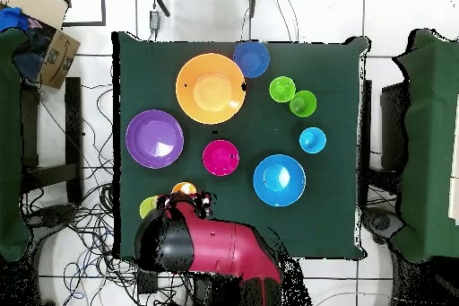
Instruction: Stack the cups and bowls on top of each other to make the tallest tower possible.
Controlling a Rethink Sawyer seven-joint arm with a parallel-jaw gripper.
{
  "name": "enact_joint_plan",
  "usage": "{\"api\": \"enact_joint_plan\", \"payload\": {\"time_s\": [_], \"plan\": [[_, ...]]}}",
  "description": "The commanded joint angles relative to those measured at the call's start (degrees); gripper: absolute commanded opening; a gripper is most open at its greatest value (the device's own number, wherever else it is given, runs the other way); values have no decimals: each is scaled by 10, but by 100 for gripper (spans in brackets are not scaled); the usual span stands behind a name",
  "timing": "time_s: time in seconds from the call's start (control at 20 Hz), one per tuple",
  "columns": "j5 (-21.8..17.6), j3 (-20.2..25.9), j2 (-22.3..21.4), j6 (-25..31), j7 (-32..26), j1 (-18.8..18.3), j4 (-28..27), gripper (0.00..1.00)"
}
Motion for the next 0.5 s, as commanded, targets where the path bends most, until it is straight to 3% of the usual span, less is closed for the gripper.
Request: {"api": "enact_joint_plan", "payload": {"time_s": [0.05, 0.5], "plan": [[-21, 55, 82, -62, 71, -12, 29, 100], [-30, 50, 142, -118, 77, -10, 15, 100]]}}
